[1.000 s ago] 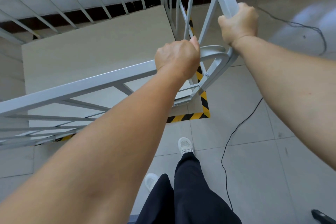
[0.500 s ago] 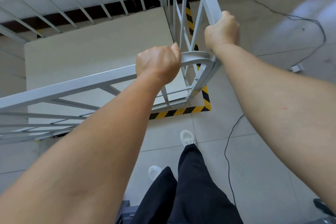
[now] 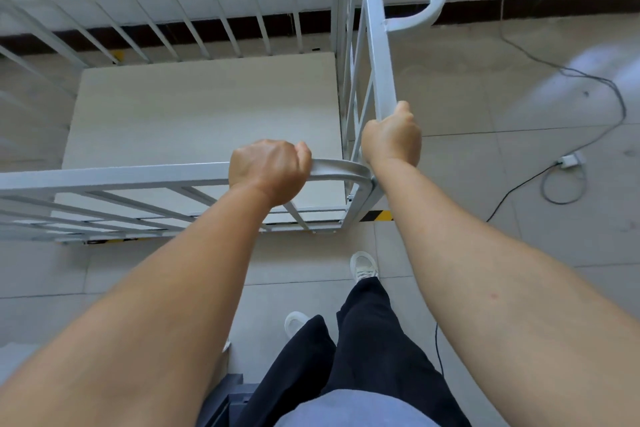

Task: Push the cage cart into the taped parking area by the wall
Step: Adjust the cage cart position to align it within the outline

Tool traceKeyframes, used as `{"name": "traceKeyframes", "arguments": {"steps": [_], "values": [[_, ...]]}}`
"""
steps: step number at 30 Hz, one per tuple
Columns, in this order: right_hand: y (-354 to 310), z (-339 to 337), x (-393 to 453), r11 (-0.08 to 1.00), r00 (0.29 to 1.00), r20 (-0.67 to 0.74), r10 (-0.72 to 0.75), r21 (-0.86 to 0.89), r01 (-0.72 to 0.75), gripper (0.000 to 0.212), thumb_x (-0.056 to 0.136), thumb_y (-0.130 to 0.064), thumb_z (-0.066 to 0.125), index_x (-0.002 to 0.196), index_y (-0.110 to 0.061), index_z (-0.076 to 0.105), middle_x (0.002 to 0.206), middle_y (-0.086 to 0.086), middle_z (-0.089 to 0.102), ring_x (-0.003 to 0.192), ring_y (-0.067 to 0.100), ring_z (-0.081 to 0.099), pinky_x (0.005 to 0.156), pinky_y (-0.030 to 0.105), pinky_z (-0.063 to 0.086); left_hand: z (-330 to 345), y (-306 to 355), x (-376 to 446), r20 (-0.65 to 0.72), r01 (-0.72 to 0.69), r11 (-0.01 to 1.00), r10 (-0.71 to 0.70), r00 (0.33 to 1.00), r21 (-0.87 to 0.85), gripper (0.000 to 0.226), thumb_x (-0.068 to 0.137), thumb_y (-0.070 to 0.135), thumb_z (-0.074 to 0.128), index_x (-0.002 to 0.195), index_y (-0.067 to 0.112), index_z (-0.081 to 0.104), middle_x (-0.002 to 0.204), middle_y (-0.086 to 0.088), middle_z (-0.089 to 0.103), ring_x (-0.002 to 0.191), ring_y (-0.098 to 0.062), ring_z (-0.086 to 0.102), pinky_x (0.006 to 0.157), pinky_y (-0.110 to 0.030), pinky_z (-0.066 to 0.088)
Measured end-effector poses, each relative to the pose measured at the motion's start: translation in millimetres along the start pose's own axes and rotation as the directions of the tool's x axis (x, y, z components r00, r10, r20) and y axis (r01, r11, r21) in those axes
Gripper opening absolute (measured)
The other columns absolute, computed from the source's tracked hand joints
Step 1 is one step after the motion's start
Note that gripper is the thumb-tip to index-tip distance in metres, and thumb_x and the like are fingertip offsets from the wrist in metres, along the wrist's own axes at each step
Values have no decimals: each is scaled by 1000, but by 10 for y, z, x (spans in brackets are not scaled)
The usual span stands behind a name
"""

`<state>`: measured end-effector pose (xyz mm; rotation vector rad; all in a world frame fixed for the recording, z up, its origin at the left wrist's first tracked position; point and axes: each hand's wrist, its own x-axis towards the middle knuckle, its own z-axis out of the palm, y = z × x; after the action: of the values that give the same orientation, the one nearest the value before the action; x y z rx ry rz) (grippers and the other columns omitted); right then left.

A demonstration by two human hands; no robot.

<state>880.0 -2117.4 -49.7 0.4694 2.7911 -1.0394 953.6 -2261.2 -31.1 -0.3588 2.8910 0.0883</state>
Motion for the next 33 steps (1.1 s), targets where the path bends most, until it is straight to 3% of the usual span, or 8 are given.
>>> {"name": "traceKeyframes", "arguments": {"steps": [5,10,14,18,22,27,33], "values": [[10,91,-132,999,999,-2,36,12,-36,8,91,-7,42,93,-13,39,70,-2,41,68,22,44,45,21,24,35,-117,-98,13,15,1000,-15,1000,3,50,99,33,24,86,13,68,94,-15,66,85,-30,57,65,-29,33],[57,81,-10,999,1000,-10,10,39,-10,8,87,-7,44,94,-12,44,75,0,47,70,23,46,46,21,27,33,-11,-38,28,20,999,-20,999,-31,50,100,32,24,91,12,69,97,-15,67,90,-30,58,69,-30,34],[61,-9,238,999,1000,-17,2,44,-1,32,84,-7,45,115,-6,53,85,1,51,75,24,50,57,27,41,-3,169,109,26,24,997,-22,999,-78,49,100,30,24,92,11,68,97,-16,66,82,-29,51,69,-31,34],[54,-153,628,1000,999,-38,11,25,-10,24,81,-8,48,105,-8,54,84,2,53,78,25,53,72,39,54,-60,453,362,11,11,992,-10,1000,-129,39,99,22,25,75,16,55,85,-11,60,76,-28,45,67,-31,35],[89,-305,1009,1000,999,-31,-10,10,10,28,82,-11,49,110,-11,55,92,1,55,82,23,53,68,34,51,-115,768,611,-1,16,984,-16,1000,-179,40,100,22,22,71,16,48,75,-7,49,74,-29,47,67,-31,36],[119,-488,1476,998,997,-48,-64,-15,63,29,83,-15,51,111,-10,56,110,7,60,91,25,56,68,28,44,-189,1135,911,2,17,978,-17,1000,-209,47,102,33,17,75,15,51,69,-5,44,72,-28,45,67,-32,30],[146,-629,1846,996,994,-76,-82,-52,78,33,86,-17,54,118,-11,55,118,7,59,105,25,57,73,23,42,-246,1441,1152,-2,13,966,-14,1000,-258,45,102,34,16,78,16,50,77,-5,47,76,-27,44,70,-31,30]]}}
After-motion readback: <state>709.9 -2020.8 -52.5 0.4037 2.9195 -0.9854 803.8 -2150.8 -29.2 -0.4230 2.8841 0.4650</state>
